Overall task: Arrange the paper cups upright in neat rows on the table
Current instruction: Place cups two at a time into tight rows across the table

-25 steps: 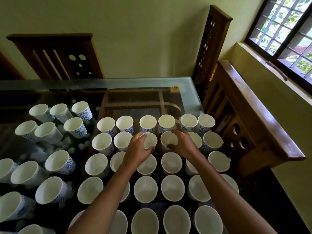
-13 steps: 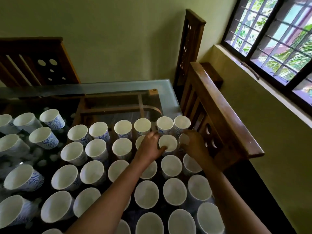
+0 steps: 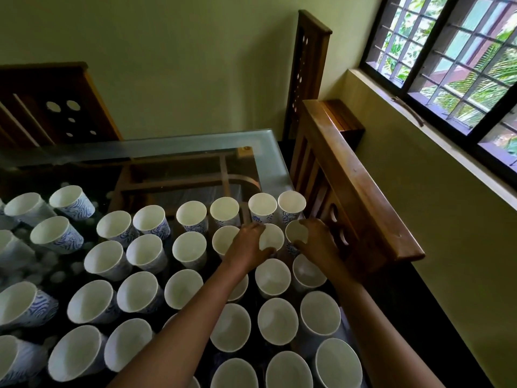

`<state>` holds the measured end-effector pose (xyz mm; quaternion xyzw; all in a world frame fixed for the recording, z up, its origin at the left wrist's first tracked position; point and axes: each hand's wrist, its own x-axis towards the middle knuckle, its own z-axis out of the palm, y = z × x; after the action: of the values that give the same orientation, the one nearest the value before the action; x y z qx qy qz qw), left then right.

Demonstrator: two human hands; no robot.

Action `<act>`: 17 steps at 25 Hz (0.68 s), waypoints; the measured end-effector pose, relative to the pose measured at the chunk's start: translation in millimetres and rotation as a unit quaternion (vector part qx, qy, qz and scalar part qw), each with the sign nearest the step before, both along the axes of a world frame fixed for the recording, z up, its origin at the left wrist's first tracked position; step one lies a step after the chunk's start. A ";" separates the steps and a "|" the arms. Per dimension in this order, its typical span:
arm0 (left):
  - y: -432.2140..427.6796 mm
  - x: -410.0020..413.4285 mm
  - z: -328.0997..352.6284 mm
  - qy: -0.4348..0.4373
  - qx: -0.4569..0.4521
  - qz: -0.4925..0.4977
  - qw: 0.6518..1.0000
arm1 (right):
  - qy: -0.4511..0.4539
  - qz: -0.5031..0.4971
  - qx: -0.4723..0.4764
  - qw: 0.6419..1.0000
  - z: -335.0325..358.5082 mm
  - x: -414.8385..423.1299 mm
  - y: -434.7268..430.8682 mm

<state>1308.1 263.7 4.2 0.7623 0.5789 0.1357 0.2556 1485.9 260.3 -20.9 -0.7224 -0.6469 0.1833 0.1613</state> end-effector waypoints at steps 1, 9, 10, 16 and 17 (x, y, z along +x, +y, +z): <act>1.2 0.0 -1.3 -0.001 -0.001 -0.001 1.000 | 0.009 -0.001 -0.006 1.000 2.1 0.9 -0.5; -3.3 -4.1 5.7 -0.041 0.016 0.005 0.999 | 0.042 0.016 0.006 0.999 13.5 -5.0 -12.2; -8.1 -9.4 8.5 -0.057 0.026 0.004 0.998 | 0.065 0.015 0.032 0.997 19.6 -9.8 -20.1; -71.4 -77.2 13.8 -0.047 0.018 0.058 0.997 | 0.114 0.093 0.016 0.989 42.9 -67.1 -70.7; -79.6 -89.9 12.2 -0.049 0.025 0.066 0.996 | 0.105 0.107 0.006 0.989 45.3 -78.6 -75.1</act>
<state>1218.2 184.1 16.5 0.7210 0.6111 0.2039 0.2553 1407.3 185.2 24.4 -0.6248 -0.7011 0.2701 0.2124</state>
